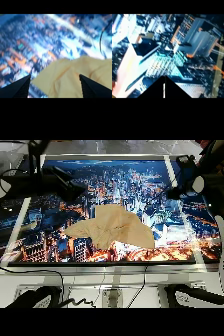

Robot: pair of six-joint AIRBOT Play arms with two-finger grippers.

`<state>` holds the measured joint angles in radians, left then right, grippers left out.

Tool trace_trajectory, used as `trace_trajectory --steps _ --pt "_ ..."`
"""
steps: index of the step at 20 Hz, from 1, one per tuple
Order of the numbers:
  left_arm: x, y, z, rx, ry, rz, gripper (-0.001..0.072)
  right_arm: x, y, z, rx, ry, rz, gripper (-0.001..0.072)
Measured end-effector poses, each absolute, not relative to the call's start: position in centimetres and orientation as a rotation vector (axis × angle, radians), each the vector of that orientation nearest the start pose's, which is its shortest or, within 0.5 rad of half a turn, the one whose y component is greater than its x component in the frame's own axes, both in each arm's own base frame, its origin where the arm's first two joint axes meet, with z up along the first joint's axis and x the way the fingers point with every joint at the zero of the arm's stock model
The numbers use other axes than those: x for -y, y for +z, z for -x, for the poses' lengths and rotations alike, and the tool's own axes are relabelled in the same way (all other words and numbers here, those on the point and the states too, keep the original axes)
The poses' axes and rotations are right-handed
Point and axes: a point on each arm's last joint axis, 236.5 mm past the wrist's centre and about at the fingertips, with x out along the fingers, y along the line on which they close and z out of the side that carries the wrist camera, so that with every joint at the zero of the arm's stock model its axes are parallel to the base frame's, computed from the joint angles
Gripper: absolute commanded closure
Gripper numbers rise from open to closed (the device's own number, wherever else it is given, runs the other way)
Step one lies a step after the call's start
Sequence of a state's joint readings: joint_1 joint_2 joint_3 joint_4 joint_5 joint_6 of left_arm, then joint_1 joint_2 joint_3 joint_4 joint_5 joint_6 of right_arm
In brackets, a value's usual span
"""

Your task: Fold the clothes and pants, and hang the long-sleeved shirts on hangers.

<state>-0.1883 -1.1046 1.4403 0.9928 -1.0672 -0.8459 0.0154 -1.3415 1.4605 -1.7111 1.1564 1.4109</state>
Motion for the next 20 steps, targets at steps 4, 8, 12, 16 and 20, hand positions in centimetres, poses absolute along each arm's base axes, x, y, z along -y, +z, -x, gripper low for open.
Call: trace_trajectory --steps 4,8,12,16,20 --pt "13.7 16.7 -38.3 -0.772 -0.695 -0.371 0.0252 6.7 3.8 -39.1 -1.3 0.044 0.165 0.0698" --pt "6.8 8.5 -36.8 -1.02 -0.566 -0.211 0.0248 4.7 -0.7 -34.0 -1.446 0.24 -0.04 0.0698" --pt "2.8 0.7 -33.7 -1.162 -0.45 0.094 0.0044 2.3 -2.3 -32.8 -1.44 0.36 -0.16 0.0697" --pt "1.3 -4.5 -32.2 -1.193 -0.341 0.239 0.0008 1.1 -2.5 -32.9 -1.413 0.403 -0.216 0.0674" --pt "1.2 -7.8 -33.0 -1.188 -0.274 0.349 0.0008 -0.2 -1.9 -33.5 -1.374 0.438 -0.278 0.0393"
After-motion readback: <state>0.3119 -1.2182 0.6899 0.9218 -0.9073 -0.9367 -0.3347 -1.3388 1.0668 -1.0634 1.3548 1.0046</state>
